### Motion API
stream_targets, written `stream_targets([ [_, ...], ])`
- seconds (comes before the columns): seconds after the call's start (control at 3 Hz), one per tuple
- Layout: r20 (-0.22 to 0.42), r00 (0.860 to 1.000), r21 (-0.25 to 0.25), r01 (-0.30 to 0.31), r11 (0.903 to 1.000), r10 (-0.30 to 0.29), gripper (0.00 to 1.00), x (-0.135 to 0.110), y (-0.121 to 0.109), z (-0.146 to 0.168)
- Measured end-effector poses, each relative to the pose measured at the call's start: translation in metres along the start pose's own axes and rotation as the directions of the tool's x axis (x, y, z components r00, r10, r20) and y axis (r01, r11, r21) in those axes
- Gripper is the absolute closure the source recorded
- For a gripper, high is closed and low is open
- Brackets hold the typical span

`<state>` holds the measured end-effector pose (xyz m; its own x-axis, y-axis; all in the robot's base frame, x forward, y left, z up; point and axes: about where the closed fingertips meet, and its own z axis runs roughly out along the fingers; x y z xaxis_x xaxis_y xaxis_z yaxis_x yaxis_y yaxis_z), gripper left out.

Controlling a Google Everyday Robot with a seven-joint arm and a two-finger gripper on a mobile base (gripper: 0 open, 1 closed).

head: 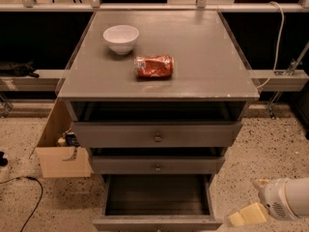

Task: Close bottom drawer

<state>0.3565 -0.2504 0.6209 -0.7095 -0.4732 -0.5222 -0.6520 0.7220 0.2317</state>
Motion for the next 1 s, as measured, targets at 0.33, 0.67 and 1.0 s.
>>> stream_targets([
  [0.33,-0.034,0.998,0.026,-0.052,0.9983,0.053,0.0,0.019,-0.0074,0.0314],
  [0.67,-0.027,0.997,0.05,-0.07,0.9963,0.072,0.0,0.0198,-0.0119,0.0363],
  [1.0,-0.017,0.996,0.064,-0.087,0.9941,0.089,0.0,0.018,-0.0143,0.0371],
])
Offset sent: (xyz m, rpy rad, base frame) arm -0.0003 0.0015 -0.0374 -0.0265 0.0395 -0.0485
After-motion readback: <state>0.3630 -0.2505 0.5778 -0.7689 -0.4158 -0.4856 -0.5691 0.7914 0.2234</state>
